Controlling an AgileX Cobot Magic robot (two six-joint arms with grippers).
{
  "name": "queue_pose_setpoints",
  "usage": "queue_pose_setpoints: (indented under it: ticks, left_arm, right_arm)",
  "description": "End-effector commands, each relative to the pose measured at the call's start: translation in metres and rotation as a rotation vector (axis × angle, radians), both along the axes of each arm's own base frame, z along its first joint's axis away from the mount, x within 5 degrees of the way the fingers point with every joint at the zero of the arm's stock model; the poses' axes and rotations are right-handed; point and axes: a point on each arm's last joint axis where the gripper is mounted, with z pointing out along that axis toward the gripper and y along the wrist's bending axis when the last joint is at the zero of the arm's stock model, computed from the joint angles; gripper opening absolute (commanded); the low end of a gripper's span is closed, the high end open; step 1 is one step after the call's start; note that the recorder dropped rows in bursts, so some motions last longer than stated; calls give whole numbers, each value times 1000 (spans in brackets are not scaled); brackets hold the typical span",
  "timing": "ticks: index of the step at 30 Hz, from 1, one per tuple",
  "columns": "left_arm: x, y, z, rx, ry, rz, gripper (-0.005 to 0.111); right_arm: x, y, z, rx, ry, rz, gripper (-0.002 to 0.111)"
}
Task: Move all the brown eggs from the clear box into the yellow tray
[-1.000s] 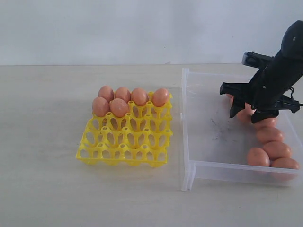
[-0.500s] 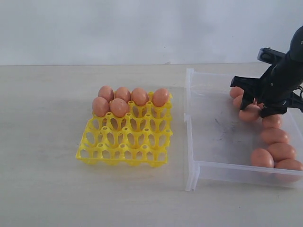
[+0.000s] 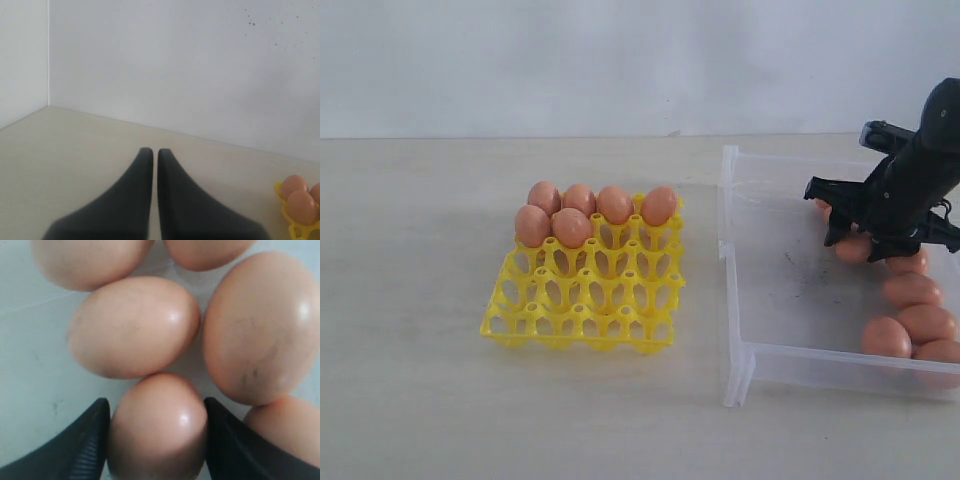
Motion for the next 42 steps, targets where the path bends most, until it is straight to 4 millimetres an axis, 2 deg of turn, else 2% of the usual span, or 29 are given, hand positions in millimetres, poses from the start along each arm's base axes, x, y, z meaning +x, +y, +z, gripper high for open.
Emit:
queue_pose_setpoints:
  ticks: [1,3,7,10,14,15,16,17,18,19,21,22,27,29,32,38,42]
  left_arm:
    - [0,0,1,-14,-18,2,4]
    - [0,0,1,-14,-18,2,4]
    - [0,0,1,-14,-18,2,4]
    - [0,0,1,-14,-18,2,4]
    - [0,0,1,-14,-18,2,4]
    - [0,0,1,-14,-18,2,4]
    - [0,0,1,-14,-18,2,4]
    - [0,0,1,-14,-18,2,4]
    - [0,0,1,-14,-18,2,4]
    - [0,0,1,-14,-18,2,4]
    - [0,0,1,-14,-18,2,4]
    - [0,0,1,-14,-18,2,4]
    - [0,0,1,-14,-18,2,4]
    - [0,0,1,-14,-18,2,4]
    - [0,0,1,-14,-18,2,4]
    - [0,0,1,-14,-18,2,4]
    - [0,0,1,-14,-18,2,4]
  right_arm:
    - [3,-5,-1,-24,-24,14,48]
    - [3,-5,-1,-34,-29,40,36]
    - [5,-3,0,-94,-71,189,0]
    - [9,2,1,-160,-151,326,0]
    - [7,9,-4,-219,-379,320,0]
    - [-5,14,-11,-256,-531,303,0]
    - [-9,16,-13,-267,-599,291,0]
    - [-24,15,-16,-285,-764,247,0]
    - [-29,15,-15,-268,-856,225,0]
    - [-45,14,-12,-216,-1025,195,0]
    - [-62,15,-7,-113,-1179,198,0]
    - [-66,18,-9,-74,-1165,219,0]
    - [-70,45,-6,149,-1164,451,0]
    - [-67,64,1,231,-1184,591,0]
    - [-66,103,14,308,-1237,731,0]
    - [-66,156,25,432,-1276,815,0]
    - [-60,184,19,490,-1243,839,0]
